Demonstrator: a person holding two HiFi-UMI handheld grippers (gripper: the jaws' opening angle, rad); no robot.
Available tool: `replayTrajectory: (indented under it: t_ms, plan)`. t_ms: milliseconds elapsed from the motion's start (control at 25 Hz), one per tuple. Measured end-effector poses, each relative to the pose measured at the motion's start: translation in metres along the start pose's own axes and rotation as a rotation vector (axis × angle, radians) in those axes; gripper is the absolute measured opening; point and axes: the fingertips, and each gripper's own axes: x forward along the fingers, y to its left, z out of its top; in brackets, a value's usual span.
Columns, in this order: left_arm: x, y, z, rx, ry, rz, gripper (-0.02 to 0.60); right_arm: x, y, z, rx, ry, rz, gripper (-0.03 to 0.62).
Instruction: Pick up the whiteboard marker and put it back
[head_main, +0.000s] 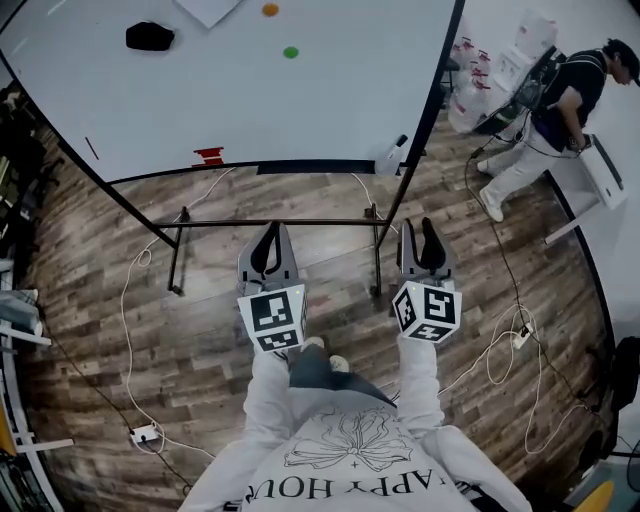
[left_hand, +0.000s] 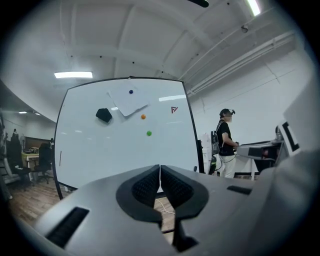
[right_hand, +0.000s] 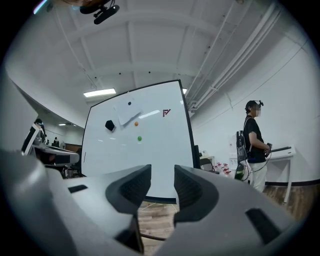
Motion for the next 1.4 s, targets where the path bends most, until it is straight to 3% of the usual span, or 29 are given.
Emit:
replayTrajectory:
  t_ms: [280, 800, 1400]
  plan:
    - [0.067, -0.001, -0.009, 0.001, 0.015, -0.023, 0.008, 0.055, -0.021, -0.017, 0.012, 0.022, -0.026, 0.132]
    - [0.240, 0.018, -0.006, -0.004, 0.029, -0.088, 0.009, 0.215, -0.062, -0.029, 0.021, 0.058, -0.096, 0.150]
    - [0.303, 0.023, -0.038, -0.002, 0.108, -0.112, 0.008, 0.286, -0.108, -0.093, 0.134, 0.189, -0.150, 0.150]
